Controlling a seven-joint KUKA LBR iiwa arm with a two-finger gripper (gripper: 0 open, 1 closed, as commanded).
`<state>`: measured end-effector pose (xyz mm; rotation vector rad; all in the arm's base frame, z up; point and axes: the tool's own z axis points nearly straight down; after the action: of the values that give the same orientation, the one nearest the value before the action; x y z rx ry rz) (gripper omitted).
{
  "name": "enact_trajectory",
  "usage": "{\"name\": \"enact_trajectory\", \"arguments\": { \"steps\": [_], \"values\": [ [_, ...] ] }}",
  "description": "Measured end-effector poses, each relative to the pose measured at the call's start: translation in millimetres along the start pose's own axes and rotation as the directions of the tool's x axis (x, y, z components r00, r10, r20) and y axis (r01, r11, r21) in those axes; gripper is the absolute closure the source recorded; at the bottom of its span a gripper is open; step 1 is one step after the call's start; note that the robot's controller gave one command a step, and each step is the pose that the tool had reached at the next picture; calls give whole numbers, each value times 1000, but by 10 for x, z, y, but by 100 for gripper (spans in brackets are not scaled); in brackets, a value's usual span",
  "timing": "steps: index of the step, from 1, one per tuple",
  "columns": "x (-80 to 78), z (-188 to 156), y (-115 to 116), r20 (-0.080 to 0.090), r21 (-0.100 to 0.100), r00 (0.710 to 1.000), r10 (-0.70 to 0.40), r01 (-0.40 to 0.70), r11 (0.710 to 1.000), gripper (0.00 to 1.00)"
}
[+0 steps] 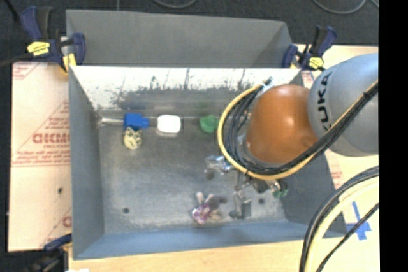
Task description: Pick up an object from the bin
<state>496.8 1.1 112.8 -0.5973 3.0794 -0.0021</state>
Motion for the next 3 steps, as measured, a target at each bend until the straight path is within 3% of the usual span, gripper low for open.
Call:
{"name": "enact_trajectory", "arguments": {
  "steps": [1,2,3],
  "values": [
    [-65,-295,2,13,7,997,-79,79,997,0],
    [-23,-196,45,5,4,949,-315,315,949,0],
    [-31,-124,196,10,5,990,-137,137,991,0]
  ]
}}
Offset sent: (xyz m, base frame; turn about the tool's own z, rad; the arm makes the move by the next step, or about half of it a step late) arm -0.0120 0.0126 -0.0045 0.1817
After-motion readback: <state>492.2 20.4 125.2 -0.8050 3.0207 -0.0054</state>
